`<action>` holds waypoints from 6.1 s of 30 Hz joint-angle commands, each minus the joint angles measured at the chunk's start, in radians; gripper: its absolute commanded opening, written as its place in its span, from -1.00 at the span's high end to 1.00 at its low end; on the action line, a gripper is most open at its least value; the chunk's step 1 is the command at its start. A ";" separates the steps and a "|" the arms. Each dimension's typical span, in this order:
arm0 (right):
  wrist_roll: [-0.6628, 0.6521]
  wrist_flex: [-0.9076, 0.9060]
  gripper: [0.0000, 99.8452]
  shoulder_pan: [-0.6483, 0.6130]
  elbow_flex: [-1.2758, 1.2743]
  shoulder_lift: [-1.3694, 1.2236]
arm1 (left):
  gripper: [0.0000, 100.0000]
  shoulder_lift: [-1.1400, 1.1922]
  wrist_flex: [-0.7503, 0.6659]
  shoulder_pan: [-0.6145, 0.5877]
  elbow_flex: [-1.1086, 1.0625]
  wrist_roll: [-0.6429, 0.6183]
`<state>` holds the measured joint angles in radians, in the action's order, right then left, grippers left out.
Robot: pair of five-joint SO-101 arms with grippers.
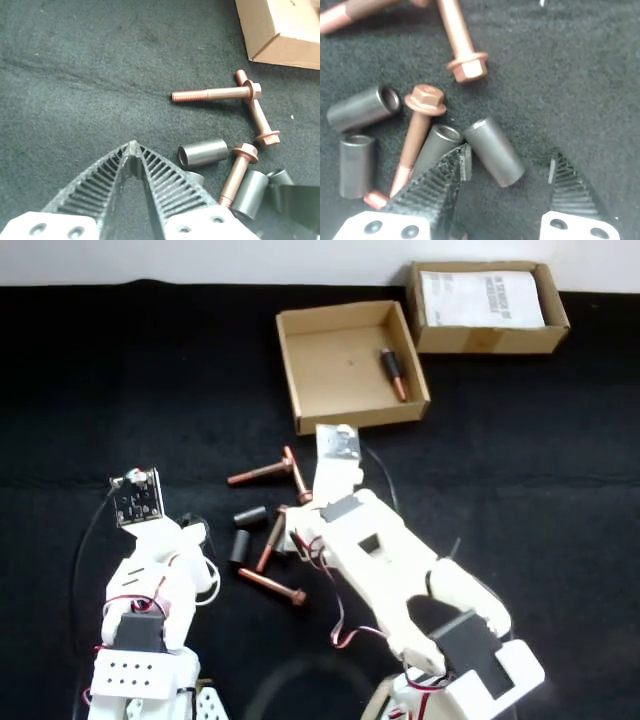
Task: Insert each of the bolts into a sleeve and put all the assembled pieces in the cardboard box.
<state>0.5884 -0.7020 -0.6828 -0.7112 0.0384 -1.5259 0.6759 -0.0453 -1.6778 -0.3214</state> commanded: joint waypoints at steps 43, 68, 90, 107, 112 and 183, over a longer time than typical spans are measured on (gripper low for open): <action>-0.127 -0.177 0.98 0.027 0.305 0.440 | 0.98 -0.091 0.072 -0.008 -0.025 0.002; -0.130 -0.236 0.98 0.713 0.067 1.277 | 0.98 -0.091 0.264 0.162 0.033 0.180; -0.338 -0.229 0.98 0.799 -0.608 1.753 | 0.98 0.529 0.842 0.364 0.901 0.307; -0.328 -0.153 0.98 0.820 -0.817 1.771 | 0.98 1.267 1.100 0.545 1.369 0.891; -0.331 -0.019 0.98 0.858 -0.937 1.771 | 0.98 1.267 1.099 0.624 1.299 1.033; -0.399 0.105 0.98 0.858 -1.090 1.771 | 0.68 1.825 0.907 0.601 1.445 1.447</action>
<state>0.2002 -0.6130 0.1703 -1.6701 1.7906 0.2770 1.5827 0.5224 -0.2662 1.1239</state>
